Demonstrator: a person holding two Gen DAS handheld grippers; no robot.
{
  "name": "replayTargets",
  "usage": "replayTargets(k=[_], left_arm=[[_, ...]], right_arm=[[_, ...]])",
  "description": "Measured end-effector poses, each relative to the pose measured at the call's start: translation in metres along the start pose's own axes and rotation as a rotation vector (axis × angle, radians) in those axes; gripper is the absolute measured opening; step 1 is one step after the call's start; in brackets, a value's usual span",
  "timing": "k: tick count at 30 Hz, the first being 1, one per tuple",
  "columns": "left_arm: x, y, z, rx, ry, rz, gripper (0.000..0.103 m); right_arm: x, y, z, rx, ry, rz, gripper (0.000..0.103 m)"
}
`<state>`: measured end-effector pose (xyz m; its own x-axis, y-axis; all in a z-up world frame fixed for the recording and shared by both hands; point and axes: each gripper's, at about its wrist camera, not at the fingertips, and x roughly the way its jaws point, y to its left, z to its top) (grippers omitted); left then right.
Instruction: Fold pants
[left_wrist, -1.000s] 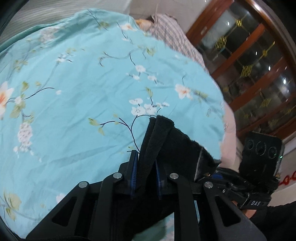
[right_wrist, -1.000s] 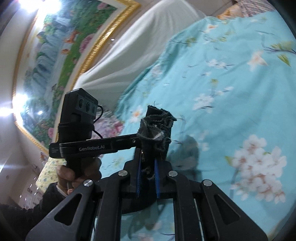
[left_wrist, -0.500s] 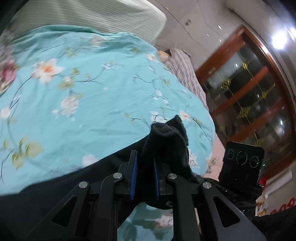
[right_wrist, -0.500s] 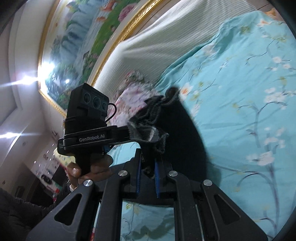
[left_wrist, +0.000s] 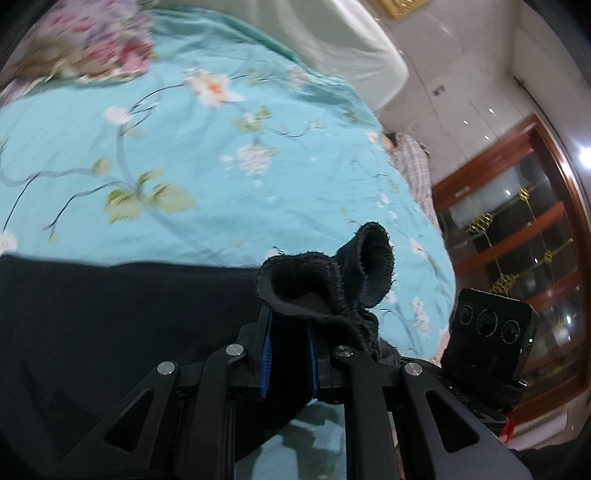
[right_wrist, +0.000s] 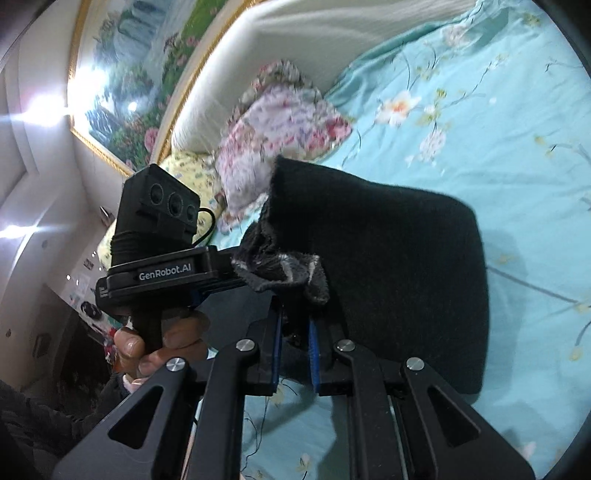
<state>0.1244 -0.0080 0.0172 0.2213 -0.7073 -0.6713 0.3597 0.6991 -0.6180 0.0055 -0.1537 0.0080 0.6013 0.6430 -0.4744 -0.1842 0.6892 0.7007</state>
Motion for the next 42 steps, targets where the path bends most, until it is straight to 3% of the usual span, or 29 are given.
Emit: replayTargets(k=[9, 11, 13, 16, 20, 28, 42], left_arm=[[-0.005, 0.040, -0.022, -0.111, -0.005, 0.084, 0.014], [-0.010, 0.048, -0.028, -0.136, -0.017, 0.090, 0.018], [-0.017, 0.055, -0.033, -0.160, -0.030, 0.088, 0.020], [-0.030, 0.060, -0.040, -0.183, -0.053, 0.095, 0.023], [-0.052, 0.062, -0.050, -0.190, -0.102, 0.144, 0.033], [-0.101, 0.077, -0.081, -0.295, -0.238, 0.189, 0.042], [-0.187, 0.118, -0.136, -0.464, -0.416, 0.305, 0.042]], right_arm=[[0.031, -0.009, -0.006, 0.002, 0.101, -0.081, 0.023], [0.036, -0.009, -0.008, -0.002, 0.116, -0.077, 0.028], [0.037, -0.008, -0.011, -0.007, 0.125, -0.055, 0.043], [0.038, -0.001, -0.012, -0.035, 0.129, -0.055, 0.051], [0.036, 0.013, -0.007, -0.060, 0.133, -0.048, 0.052], [0.035, 0.043, 0.004, -0.116, 0.124, 0.021, 0.052], [0.094, 0.092, 0.009, -0.239, 0.250, 0.088, 0.052]])
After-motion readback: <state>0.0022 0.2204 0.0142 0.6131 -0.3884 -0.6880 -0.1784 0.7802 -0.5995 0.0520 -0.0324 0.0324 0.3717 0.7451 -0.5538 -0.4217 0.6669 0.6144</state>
